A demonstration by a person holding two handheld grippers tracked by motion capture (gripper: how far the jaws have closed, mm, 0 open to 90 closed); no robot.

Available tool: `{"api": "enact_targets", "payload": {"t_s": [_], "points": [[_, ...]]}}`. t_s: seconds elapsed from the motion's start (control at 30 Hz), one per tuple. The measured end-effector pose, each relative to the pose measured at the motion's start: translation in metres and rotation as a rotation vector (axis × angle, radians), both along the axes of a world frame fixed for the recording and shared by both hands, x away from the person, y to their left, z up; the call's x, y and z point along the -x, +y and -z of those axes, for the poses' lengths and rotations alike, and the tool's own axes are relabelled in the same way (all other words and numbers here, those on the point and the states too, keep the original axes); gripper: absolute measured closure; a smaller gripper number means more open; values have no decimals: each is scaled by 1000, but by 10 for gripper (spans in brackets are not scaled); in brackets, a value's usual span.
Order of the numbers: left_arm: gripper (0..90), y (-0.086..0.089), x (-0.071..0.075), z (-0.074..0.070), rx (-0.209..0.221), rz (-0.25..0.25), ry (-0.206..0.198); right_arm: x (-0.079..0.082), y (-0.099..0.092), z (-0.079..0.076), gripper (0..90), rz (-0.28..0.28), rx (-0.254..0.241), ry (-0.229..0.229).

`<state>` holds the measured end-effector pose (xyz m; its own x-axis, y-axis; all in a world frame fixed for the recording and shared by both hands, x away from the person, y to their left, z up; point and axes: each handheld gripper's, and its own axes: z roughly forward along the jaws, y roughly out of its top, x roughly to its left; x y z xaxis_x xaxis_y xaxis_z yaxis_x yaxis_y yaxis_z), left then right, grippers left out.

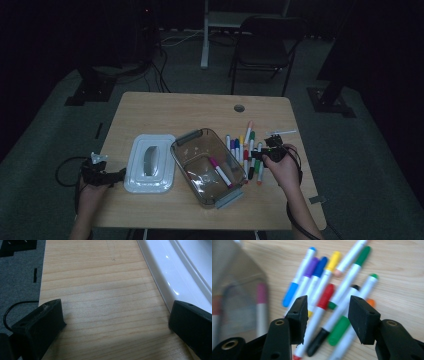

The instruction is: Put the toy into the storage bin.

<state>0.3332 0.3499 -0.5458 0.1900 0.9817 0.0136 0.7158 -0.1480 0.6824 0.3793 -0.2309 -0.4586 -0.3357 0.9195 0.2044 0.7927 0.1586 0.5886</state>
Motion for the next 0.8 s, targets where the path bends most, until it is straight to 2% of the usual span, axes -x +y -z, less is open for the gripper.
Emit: {"api": "enact_targets", "payload": {"t_s": [0.2,0.27,0.33,0.7,0.8], "points": [[4,0,0,0,0,0,0,-4,-16,16,510,68,19,18],[4,0,0,0,0,0,0,-6,-21,23,522,97,42,27],[4,0,0,0,0,0,0,-8,-25,29,533,117,36,39],[4,0,-1,0,0,0,-1,-15,-27,53,578,141,44,117],[4,0,-1,0,1,3,-1,-16,-28,56,607,146,72,133]]}}
